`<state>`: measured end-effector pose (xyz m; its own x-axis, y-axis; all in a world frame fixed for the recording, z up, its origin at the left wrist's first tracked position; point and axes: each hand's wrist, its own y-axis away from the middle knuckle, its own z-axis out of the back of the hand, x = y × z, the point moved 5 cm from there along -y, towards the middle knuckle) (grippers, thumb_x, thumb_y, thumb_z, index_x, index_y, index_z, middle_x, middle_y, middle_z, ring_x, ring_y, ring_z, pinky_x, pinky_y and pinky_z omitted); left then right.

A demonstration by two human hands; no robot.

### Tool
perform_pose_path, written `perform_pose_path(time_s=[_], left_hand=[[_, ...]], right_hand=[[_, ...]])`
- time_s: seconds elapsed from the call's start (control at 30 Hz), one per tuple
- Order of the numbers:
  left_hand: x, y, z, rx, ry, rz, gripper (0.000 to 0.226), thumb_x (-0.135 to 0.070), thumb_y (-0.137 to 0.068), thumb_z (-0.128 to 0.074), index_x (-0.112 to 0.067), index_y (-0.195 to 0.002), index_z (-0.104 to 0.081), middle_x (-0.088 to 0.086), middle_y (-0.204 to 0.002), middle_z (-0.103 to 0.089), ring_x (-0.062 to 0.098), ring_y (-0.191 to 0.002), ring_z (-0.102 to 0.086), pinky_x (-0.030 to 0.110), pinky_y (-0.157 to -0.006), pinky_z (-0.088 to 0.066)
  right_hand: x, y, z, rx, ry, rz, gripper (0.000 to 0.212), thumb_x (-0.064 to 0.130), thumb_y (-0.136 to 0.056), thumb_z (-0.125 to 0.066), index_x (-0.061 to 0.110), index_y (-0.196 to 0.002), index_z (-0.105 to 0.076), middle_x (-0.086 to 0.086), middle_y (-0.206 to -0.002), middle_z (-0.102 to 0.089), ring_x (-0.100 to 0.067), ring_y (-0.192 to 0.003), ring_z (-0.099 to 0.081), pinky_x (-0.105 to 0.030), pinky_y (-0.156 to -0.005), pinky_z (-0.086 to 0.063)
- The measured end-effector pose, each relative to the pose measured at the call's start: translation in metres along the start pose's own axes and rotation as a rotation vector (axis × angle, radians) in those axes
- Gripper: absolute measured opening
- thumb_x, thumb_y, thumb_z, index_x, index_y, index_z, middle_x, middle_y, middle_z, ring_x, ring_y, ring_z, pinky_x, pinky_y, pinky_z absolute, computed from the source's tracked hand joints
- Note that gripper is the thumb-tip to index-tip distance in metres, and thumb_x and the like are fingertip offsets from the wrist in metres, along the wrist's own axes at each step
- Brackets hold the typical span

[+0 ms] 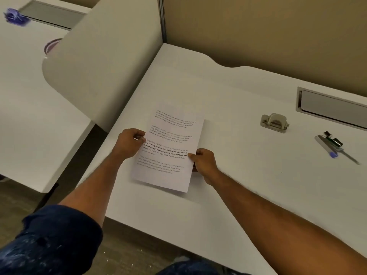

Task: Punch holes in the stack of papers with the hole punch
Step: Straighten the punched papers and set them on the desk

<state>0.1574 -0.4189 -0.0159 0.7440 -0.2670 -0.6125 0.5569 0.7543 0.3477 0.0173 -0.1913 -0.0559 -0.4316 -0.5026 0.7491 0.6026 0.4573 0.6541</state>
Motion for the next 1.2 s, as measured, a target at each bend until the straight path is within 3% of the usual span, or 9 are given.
perform_pose_path(time_s=[0.23,0.4,0.47,0.57,0.67,0.73,0.83,1.0,1.2], left_hand=[[0.02,-0.009,-0.006,0.0,-0.049,0.007,0.028,-0.015,-0.093,-0.064,-0.006,-0.12,-0.065,0.01,-0.117,-0.066,0.015,-0.094,-0.055,0.026,-0.086,-0.043],[0.03,-0.009,-0.014,0.012,-0.094,-0.006,0.029,-0.014,-0.095,-0.061,-0.005,-0.123,-0.062,0.013,-0.121,-0.064,0.016,-0.095,-0.054,0.03,-0.09,-0.045],[0.033,-0.008,-0.017,0.018,-0.104,-0.007,0.029,-0.013,-0.094,-0.062,-0.004,-0.122,-0.062,0.014,-0.119,-0.065,0.018,-0.095,-0.055,0.03,-0.09,-0.045],[0.035,-0.007,-0.019,0.015,-0.097,-0.007,0.03,-0.013,-0.093,-0.063,-0.004,-0.122,-0.062,0.014,-0.118,-0.066,0.021,-0.096,-0.058,0.031,-0.091,-0.046],[0.035,-0.006,-0.017,0.013,-0.089,-0.006,0.031,-0.012,-0.093,-0.063,-0.006,-0.123,-0.063,0.014,-0.121,-0.065,0.022,-0.1,-0.059,0.031,-0.093,-0.045],[0.035,-0.006,-0.015,0.014,-0.098,0.0,0.032,-0.012,-0.093,-0.062,-0.007,-0.124,-0.062,0.013,-0.123,-0.063,0.024,-0.105,-0.059,0.031,-0.094,-0.045],[0.033,-0.004,-0.014,0.011,-0.103,0.004,0.032,-0.015,-0.093,-0.063,-0.008,-0.125,-0.061,0.012,-0.12,-0.064,0.019,-0.098,-0.056,0.029,-0.09,-0.044],[0.011,0.006,-0.022,0.035,-0.096,-0.042,0.035,-0.019,-0.093,-0.065,-0.01,-0.126,-0.06,0.007,-0.115,-0.063,0.02,-0.098,-0.058,0.034,-0.09,-0.048],[-0.032,0.028,-0.049,0.079,-0.154,-0.248,0.036,-0.018,-0.09,-0.067,-0.009,-0.124,-0.06,0.01,-0.119,-0.062,0.019,-0.097,-0.057,0.033,-0.09,-0.048]], right_hand=[[-0.007,-0.012,-0.009,-0.026,0.218,0.024,0.009,0.021,-0.083,-0.066,0.013,-0.087,-0.066,-0.002,-0.092,-0.073,-0.023,-0.085,-0.071,-0.047,-0.08,-0.059],[-0.004,-0.01,-0.008,-0.021,0.419,0.085,0.018,0.024,-0.085,-0.066,0.011,-0.098,-0.064,-0.005,-0.099,-0.071,-0.024,-0.09,-0.068,-0.041,-0.082,-0.057],[-0.003,-0.01,-0.005,-0.017,0.482,0.108,0.016,0.026,-0.085,-0.066,0.012,-0.092,-0.063,-0.006,-0.096,-0.07,-0.025,-0.089,-0.067,-0.04,-0.081,-0.057],[-0.003,-0.008,0.002,-0.008,0.514,0.105,0.02,0.024,-0.085,-0.066,0.013,-0.07,-0.058,-0.009,-0.083,-0.073,-0.026,-0.08,-0.071,-0.041,-0.078,-0.058],[-0.006,-0.005,0.009,0.002,0.526,0.094,0.025,0.021,-0.084,-0.064,-0.001,-0.073,-0.063,-0.016,-0.072,-0.073,-0.024,-0.065,-0.072,-0.042,-0.073,-0.06],[-0.009,-0.003,0.016,-0.001,0.525,0.094,0.02,0.021,-0.082,-0.065,0.004,-0.073,-0.06,-0.018,-0.072,-0.071,-0.024,-0.062,-0.072,-0.045,-0.07,-0.06],[-0.013,-0.002,0.028,0.005,0.56,0.107,0.019,0.024,-0.081,-0.067,0.014,-0.074,-0.052,-0.011,-0.071,-0.066,-0.023,-0.064,-0.072,-0.044,-0.069,-0.058],[-0.015,0.0,0.052,-0.003,0.612,0.161,0.017,0.039,-0.077,-0.069,0.032,-0.076,-0.054,0.0,-0.094,-0.069,-0.021,-0.081,-0.07,-0.039,-0.078,-0.058],[-0.013,0.014,0.086,-0.012,0.608,0.183,0.017,0.038,-0.079,-0.068,0.028,-0.088,-0.058,0.001,-0.089,-0.069,-0.019,-0.081,-0.069,-0.039,-0.077,-0.057]])
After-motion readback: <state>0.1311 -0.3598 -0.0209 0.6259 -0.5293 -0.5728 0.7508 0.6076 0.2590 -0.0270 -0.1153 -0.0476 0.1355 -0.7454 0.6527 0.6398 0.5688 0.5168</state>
